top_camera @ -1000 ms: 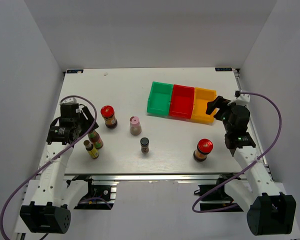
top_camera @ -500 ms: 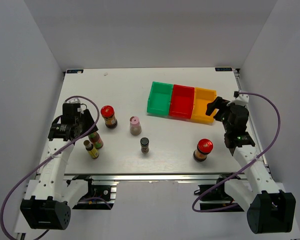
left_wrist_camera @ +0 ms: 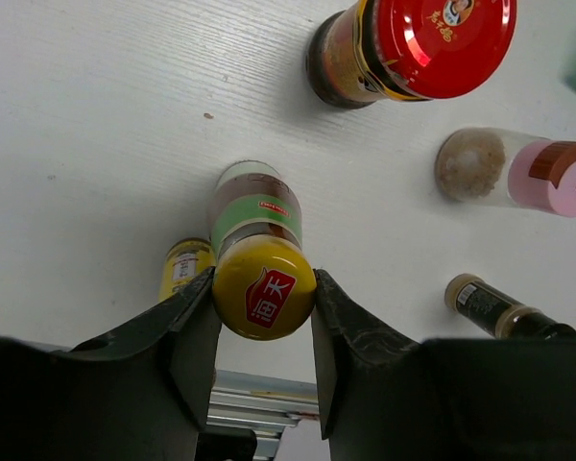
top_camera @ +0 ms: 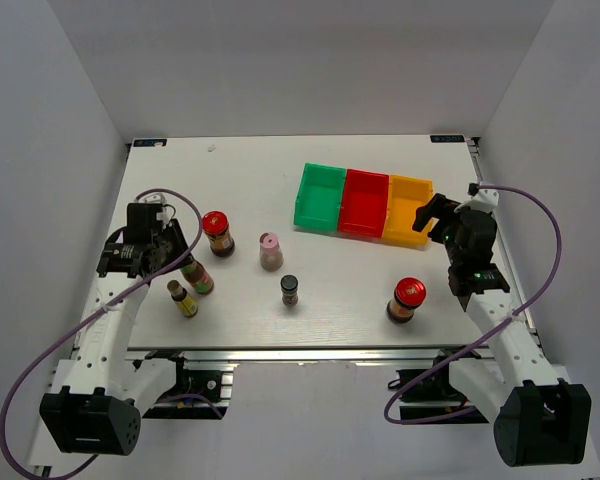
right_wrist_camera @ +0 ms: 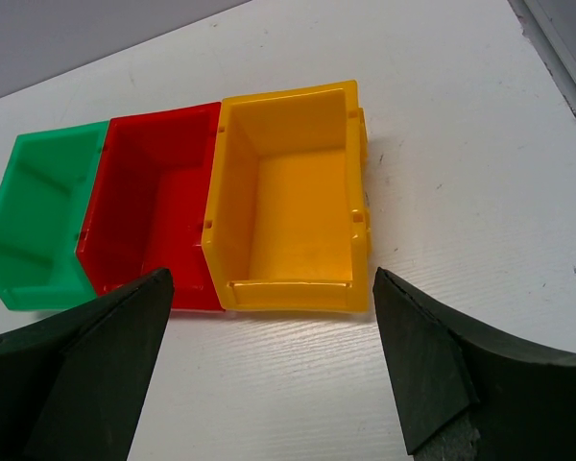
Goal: Organize the condiment bottles
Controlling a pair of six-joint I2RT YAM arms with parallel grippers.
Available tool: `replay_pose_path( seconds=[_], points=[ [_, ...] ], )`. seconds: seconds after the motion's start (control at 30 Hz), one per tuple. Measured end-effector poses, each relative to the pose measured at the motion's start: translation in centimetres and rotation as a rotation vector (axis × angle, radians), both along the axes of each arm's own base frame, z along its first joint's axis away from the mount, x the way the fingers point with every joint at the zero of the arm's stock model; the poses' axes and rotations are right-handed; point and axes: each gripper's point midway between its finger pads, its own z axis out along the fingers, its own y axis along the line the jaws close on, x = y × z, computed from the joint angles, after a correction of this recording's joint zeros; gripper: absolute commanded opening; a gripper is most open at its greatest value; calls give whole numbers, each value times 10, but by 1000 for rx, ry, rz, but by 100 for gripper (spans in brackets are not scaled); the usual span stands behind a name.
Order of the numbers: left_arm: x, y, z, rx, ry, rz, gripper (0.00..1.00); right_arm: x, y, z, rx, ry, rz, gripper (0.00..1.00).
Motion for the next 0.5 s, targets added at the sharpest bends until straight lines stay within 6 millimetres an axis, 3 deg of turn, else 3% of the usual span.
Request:
replay_pose_path(
  seconds=[0.1, 0.3, 0.5],
  points=[
    [-1, -6, 1, -25, 2, -27, 26, 0, -1, -1, -2, 4, -4, 89],
    [-3, -27, 4, -110, 3, -101, 7, 0, -2, -2, -3, 5, -9, 89],
    [1, -38, 17, -153, -32, -142, 0, 1, -2, -6, -8, 16, -10, 89]
  ],
)
